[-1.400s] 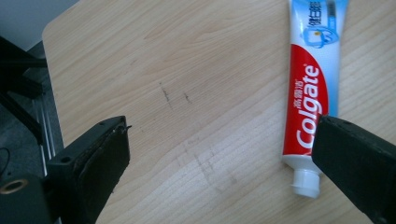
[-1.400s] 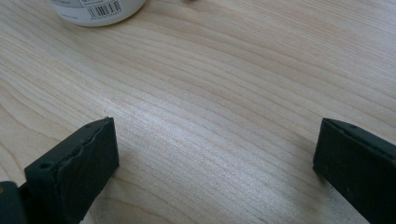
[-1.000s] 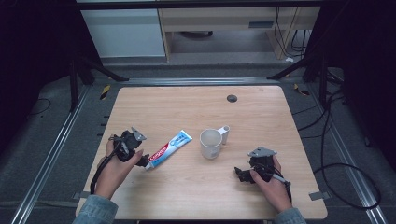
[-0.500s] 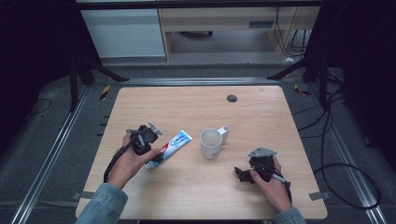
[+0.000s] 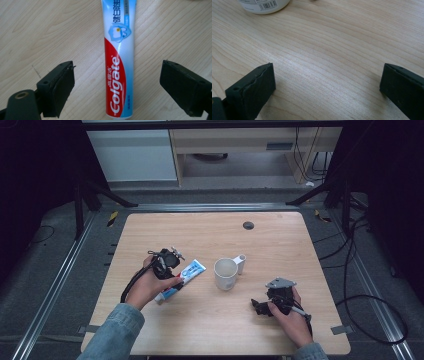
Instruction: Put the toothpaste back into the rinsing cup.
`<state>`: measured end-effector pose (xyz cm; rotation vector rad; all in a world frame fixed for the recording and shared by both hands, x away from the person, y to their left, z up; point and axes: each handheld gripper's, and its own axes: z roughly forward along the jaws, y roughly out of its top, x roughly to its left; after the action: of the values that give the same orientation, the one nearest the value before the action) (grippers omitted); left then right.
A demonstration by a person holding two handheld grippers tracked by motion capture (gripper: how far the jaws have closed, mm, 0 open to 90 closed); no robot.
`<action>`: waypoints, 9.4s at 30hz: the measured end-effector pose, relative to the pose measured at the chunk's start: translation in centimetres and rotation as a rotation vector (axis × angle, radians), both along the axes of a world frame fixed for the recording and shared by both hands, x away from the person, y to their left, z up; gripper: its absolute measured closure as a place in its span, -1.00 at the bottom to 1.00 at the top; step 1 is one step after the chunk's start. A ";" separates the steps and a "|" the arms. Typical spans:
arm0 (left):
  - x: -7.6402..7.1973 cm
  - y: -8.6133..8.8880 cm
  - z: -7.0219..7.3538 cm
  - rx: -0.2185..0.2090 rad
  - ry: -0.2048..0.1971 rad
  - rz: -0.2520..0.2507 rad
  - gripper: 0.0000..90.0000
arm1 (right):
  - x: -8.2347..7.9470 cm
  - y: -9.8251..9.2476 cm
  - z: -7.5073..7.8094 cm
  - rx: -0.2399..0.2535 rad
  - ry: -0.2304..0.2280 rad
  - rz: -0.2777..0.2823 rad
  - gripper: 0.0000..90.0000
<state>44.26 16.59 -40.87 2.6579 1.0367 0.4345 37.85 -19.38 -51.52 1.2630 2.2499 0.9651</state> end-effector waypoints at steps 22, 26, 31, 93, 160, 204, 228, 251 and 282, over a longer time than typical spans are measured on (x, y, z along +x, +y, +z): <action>4.2 -4.5 -3.9 0.134 0.145 -0.010 -0.36 | 0.1 0.0 0.0 0.000 0.000 0.002 -0.99; 4.9 -5.0 -4.7 0.155 0.164 -0.008 -0.31 | 0.1 0.0 0.0 0.000 0.000 0.002 -0.99; 5.9 -4.5 -5.5 0.160 0.191 0.016 -0.04 | 0.1 0.0 0.0 -0.002 -0.002 0.002 -0.99; 2.3 -3.6 3.7 -0.091 0.031 -0.009 0.62 | 0.1 0.0 0.0 -0.001 0.001 0.002 -0.99; -3.0 -3.5 10.2 -0.508 -0.449 0.061 0.63 | 0.1 0.0 0.0 -0.003 0.000 0.003 -0.99; -4.8 -9.1 10.8 -0.606 -0.598 -0.001 0.63 | 0.0 0.0 0.1 0.009 0.014 -0.002 -0.99; -5.2 -10.9 9.4 -0.680 -0.668 0.066 0.63 | 0.0 0.0 0.1 0.007 0.013 0.000 -0.99; -5.2 -11.2 6.8 -0.726 -0.683 0.082 0.63 | 0.0 0.0 0.1 0.010 0.013 -0.003 -0.99; -4.7 -11.0 2.8 -0.709 -0.635 0.099 0.64 | 0.0 0.0 0.1 0.008 0.013 -0.003 -0.99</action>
<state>39.51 5.63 -38.11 1.6850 0.8887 0.7080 37.87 -19.37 -51.42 1.2790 2.2560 0.9690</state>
